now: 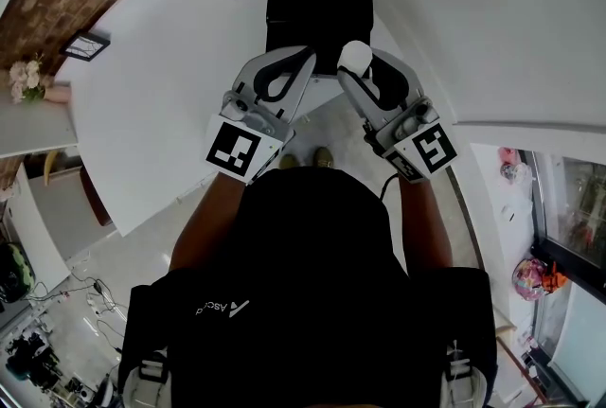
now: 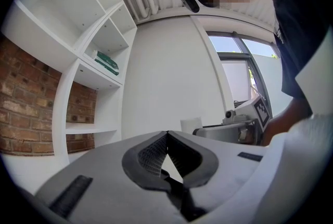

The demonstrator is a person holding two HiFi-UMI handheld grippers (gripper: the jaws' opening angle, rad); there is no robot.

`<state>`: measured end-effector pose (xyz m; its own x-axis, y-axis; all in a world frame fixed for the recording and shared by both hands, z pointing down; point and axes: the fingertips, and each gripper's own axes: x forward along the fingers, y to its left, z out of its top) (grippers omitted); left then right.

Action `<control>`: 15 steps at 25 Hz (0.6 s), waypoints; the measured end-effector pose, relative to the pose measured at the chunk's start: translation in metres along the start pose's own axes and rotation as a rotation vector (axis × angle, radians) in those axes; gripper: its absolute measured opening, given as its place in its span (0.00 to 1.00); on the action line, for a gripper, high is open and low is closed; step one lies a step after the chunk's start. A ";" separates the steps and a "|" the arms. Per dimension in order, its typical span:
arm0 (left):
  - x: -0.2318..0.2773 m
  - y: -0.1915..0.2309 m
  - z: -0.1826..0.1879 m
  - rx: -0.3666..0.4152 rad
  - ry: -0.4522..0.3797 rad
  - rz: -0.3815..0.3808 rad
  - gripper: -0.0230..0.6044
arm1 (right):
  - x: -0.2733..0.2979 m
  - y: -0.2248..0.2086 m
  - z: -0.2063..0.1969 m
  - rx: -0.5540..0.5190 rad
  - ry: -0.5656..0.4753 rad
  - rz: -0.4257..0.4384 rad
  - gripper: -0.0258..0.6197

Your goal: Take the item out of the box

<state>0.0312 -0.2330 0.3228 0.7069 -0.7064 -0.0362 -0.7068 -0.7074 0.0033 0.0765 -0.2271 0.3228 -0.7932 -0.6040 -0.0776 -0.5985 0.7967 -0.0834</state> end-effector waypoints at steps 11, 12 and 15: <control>0.003 -0.005 0.001 0.002 -0.009 0.012 0.03 | -0.008 0.002 0.002 -0.018 -0.004 0.002 0.29; 0.002 -0.005 0.001 0.001 -0.011 0.015 0.03 | -0.009 0.003 0.003 -0.016 -0.002 0.005 0.29; 0.002 -0.006 0.002 0.000 -0.015 0.022 0.03 | -0.010 0.003 0.003 -0.014 -0.002 0.009 0.29</control>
<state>0.0366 -0.2298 0.3208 0.6905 -0.7216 -0.0508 -0.7223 -0.6915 0.0041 0.0834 -0.2185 0.3200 -0.7984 -0.5967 -0.0804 -0.5927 0.8024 -0.0692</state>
